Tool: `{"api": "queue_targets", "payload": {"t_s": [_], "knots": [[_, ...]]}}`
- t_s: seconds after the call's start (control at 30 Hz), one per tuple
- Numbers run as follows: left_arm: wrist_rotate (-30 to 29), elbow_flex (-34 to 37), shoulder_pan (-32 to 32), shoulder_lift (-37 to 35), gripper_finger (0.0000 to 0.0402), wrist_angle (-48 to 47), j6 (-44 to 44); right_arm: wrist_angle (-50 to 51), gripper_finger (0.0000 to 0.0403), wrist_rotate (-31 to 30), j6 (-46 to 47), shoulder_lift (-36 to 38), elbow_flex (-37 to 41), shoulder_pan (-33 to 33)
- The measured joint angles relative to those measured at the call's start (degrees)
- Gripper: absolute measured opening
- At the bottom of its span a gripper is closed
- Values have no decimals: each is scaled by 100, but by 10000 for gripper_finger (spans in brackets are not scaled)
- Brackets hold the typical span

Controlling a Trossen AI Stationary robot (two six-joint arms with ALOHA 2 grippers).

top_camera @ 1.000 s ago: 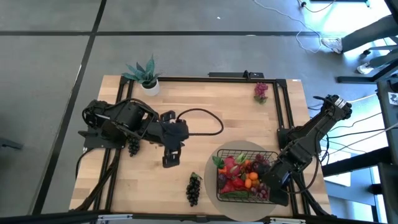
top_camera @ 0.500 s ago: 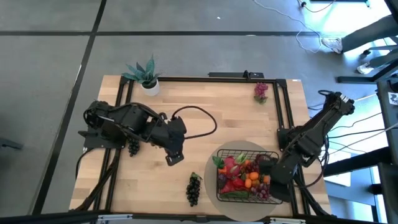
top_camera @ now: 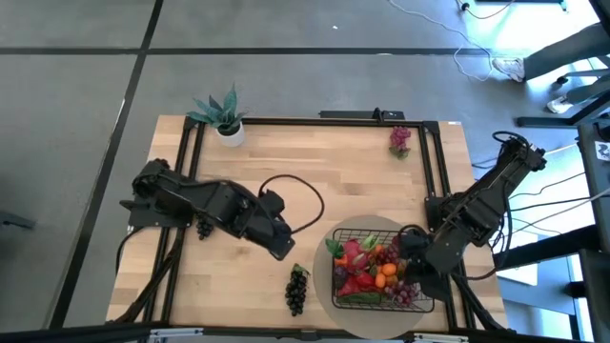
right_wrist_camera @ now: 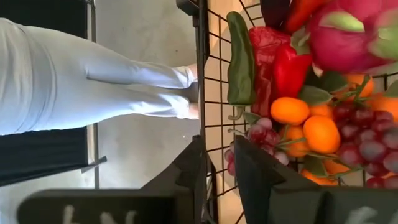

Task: Build produce basket
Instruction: Put the bottom black grapes into the black wire basket

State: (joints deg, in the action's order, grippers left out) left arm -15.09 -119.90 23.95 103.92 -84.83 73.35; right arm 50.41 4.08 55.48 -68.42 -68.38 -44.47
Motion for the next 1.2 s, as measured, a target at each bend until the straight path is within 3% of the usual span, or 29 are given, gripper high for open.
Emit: {"api": "queue_targets", "payload": {"t_s": [0.2, 0.6, 0.73, 0.93, 1.2], "knots": [[121, 847, 201, 0, 69, 1115, 740, 0, 70, -11, -474, 0, 0, 2], [747, 2690, 290, 0, 69, 4009, 678, -344, 70, -5, -1102, 0, 0, 2], [808, 3271, 286, 0, 69, 4538, 625, -354, 70, -5, -1115, 0, 0, 2], [1390, 3924, 334, 0, 69, 5270, 1093, -354, 70, 0, -1119, -3, 0, 2], [1443, 4538, 412, 0, 69, 6348, 1215, -350, 70, 0, -1243, -3, 0, 4]]}}
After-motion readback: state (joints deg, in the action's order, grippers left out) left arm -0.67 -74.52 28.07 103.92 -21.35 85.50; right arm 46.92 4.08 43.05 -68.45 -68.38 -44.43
